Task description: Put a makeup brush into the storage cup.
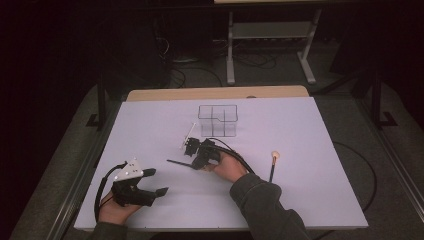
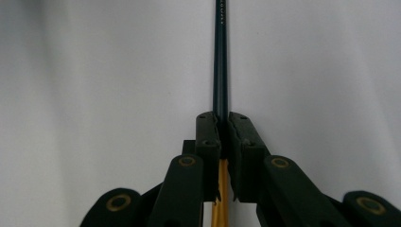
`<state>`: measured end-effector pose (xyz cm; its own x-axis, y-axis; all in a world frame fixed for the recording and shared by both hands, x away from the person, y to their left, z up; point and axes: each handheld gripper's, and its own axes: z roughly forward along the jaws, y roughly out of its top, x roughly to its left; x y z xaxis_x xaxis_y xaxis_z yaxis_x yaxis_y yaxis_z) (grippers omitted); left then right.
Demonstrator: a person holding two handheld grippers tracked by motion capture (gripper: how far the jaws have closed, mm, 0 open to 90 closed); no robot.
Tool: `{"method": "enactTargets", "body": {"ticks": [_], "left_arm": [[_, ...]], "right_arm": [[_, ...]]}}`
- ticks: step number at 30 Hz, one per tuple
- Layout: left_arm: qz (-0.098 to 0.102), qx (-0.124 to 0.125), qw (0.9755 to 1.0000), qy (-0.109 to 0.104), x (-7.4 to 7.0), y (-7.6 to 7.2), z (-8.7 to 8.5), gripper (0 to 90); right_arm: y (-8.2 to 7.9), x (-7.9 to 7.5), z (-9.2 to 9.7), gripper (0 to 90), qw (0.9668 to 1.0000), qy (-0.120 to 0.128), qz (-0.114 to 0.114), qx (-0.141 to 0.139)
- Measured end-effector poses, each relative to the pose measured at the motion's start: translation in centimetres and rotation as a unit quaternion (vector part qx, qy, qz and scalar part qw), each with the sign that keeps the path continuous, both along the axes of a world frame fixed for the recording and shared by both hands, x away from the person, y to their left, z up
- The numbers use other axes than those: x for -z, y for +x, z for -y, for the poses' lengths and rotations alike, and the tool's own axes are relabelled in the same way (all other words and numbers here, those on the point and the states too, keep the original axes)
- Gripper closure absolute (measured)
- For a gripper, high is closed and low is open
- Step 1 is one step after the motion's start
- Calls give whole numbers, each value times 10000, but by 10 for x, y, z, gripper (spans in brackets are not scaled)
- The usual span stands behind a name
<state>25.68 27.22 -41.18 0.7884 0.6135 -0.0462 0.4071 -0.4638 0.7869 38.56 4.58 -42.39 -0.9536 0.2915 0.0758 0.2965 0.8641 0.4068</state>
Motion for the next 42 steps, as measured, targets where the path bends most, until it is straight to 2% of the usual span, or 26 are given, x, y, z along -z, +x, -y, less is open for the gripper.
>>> {"method": "enactTargets", "body": {"ticks": [2,6,10,18,21,26,31,35,37,39,40,42], "left_arm": [[-25,-12,10000,-14,0,0,0,200],[-19,12,10000,-3,0,0,0,203],[2,29,10000,1,-1,0,0,207],[29,-12,10000,-60,-2,-2,0,204],[18,8,10000,-60,-2,-2,1,205],[28,47,10000,-12,-2,-2,2,205],[81,91,9999,-3,-5,-2,5,206],[83,109,9999,15,-6,-1,5,205],[82,123,9999,-2,-8,0,7,206],[98,166,9998,-17,-11,0,9,206],[41,225,9997,0,-12,0,11,206],[36,324,9994,85,-14,1,15,206]], "right_arm": [[1,0,1,830,10000,25,-8,-50],[-2,-1,-1,831,9998,-30,139,-172],[-1,-1,0,831,9997,5,192,-127],[-3,-10,7,831,9995,152,112,-247],[-7,-15,9,831,9989,139,196,-408],[-14,-20,11,831,9981,121,327,-509],[-20,-25,17,831,9974,236,282,-628],[-23,-28,27,831,9968,457,160,-633],[-24,-28,30,830,9968,442,162,-638],[-25,-27,35,831,9967,467,127,-645],[-26,-27,37,830,9968,484,126,-627],[-27,-28,43,831,9965,531,90,-640]]}}
